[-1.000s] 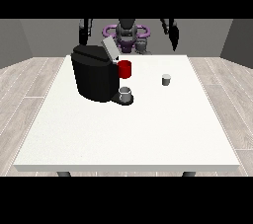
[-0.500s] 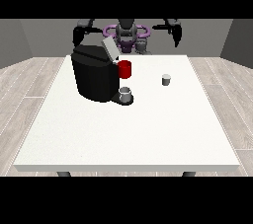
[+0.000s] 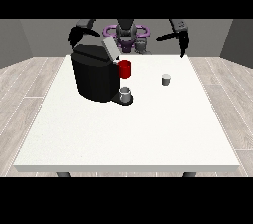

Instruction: Insert the coffee pod into the coffee machine and close the lid

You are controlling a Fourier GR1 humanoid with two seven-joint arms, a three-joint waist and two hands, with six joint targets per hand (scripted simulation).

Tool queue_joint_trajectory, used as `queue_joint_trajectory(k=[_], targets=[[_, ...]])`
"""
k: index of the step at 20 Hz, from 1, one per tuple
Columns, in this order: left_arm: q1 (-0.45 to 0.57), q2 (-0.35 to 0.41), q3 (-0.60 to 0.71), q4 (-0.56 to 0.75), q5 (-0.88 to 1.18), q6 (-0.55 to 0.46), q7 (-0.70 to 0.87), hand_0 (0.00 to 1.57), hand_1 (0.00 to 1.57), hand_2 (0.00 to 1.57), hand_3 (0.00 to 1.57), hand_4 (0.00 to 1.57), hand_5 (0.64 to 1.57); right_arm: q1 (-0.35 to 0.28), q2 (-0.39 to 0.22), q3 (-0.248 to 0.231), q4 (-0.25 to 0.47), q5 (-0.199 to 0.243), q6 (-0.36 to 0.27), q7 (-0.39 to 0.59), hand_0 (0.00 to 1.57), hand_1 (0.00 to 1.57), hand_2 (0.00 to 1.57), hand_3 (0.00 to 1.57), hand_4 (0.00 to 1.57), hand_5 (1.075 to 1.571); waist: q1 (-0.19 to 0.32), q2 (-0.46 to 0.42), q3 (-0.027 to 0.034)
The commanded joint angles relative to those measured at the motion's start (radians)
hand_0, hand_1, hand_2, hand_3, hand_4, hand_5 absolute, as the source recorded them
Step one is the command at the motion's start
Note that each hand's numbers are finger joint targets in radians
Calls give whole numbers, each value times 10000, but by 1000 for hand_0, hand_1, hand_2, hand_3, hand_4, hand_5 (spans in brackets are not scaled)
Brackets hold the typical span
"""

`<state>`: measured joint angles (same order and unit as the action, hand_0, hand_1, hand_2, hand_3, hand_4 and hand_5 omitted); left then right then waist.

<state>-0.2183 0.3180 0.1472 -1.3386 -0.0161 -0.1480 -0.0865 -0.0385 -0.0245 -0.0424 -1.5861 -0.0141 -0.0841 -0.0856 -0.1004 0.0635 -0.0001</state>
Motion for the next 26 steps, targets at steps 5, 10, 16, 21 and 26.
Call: queue_joint_trajectory(k=[5, 10, 16, 21, 26], targets=[[-1603, 473, 277, 2321, -429, -91, 380, 0, 0, 0, 0, 0, 1571, -284, 238, 1129, -256, 134, -550, -78, 0, 0, 0, 0, 118, 1571, -617, 825, -1], [-1993, 889, 592, 3831, -807, -59, -890, 0, 0, 0, 0, 0, 1571, -1165, 235, 649, -464, 26, -479, 473, 0, 0, 0, 0, 259, 1571, -521, 1616, -7], [-2476, 759, 24, 4528, -1607, 183, -321, 0, 0, 0, 0, 0, 1571, -802, -171, 56, 499, -141, -4, 46, 0, 0, 0, 0, 397, 1571, -461, 1185, 3], [-2905, 912, -343, 4950, -2247, 159, -343, 0, 0, 375, 0, 0, 1571, -921, 157, 168, 1220, 253, -479, -327, 0, 0, 0, 0, 389, 1571, -299, 1266, 3], [-3219, 931, -401, 5566, -2673, 278, -606, 647, 647, 718, 349, 0, 1571, -1772, -332, -374, 1792, 116, -418, 193, 0, 0, 0, 0, 424, 1571, -92, 1347, 1]])
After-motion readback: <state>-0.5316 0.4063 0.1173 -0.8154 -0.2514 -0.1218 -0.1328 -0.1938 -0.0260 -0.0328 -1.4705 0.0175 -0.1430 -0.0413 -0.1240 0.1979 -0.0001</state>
